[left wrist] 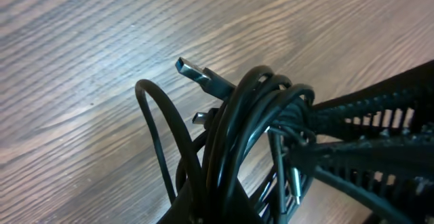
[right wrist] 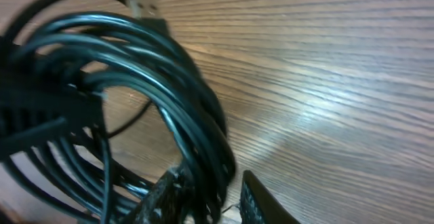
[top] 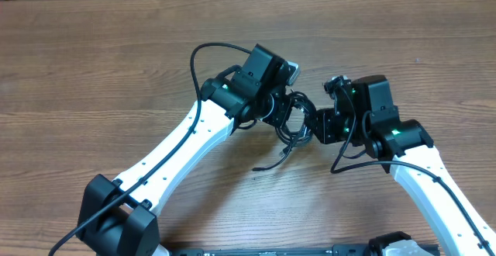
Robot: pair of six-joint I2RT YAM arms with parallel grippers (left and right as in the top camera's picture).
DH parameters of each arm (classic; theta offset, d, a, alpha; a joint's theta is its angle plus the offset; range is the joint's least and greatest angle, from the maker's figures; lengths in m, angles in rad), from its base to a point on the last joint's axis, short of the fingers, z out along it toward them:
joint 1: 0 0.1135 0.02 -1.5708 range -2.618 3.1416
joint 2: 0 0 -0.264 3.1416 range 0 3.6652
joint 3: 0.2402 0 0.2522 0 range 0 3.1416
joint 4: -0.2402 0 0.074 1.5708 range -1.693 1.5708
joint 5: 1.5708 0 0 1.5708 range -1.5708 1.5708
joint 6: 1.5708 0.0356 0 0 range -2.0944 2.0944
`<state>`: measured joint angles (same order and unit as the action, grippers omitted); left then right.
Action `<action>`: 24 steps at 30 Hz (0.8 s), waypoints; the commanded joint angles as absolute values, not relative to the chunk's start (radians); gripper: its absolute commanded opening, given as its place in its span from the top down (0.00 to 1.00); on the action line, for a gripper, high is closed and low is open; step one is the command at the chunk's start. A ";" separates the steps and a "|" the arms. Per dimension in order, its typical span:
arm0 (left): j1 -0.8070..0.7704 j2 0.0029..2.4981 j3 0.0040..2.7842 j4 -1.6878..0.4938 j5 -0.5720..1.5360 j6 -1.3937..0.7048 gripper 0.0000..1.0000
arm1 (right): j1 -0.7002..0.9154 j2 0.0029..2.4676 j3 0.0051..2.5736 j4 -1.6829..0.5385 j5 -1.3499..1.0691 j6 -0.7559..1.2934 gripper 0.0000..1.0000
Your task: Untangle cables
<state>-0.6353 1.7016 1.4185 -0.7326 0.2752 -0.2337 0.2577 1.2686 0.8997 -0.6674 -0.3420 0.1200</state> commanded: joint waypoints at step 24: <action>-0.636 1.665 1.443 -0.691 0.337 -0.278 0.96 | 0.263 1.258 0.926 -0.649 -0.404 0.134 0.96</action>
